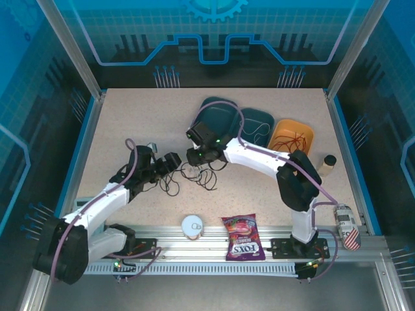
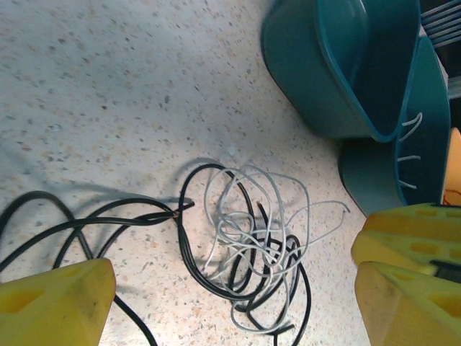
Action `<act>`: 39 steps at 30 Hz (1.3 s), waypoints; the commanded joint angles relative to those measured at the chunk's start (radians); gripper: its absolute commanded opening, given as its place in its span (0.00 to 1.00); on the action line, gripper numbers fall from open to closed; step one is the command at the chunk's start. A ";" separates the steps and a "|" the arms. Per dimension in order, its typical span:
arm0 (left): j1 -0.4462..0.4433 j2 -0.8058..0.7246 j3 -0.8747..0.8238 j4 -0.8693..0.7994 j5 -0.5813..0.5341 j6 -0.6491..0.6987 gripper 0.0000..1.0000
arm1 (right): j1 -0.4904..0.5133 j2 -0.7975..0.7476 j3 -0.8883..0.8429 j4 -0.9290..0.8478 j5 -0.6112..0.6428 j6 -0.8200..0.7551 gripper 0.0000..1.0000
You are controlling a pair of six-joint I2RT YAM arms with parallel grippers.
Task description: Untangle the cables
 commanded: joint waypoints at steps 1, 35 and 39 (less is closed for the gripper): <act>0.009 -0.044 0.010 -0.074 -0.078 -0.027 0.89 | 0.033 0.060 0.087 -0.115 0.055 -0.049 0.31; 0.040 -0.103 0.004 -0.172 -0.139 -0.010 0.99 | 0.042 0.026 0.209 -0.075 -0.046 -0.125 0.00; 0.040 -0.095 0.006 -0.150 -0.117 0.007 0.99 | 0.042 -0.036 0.202 -0.066 -0.055 -0.131 0.00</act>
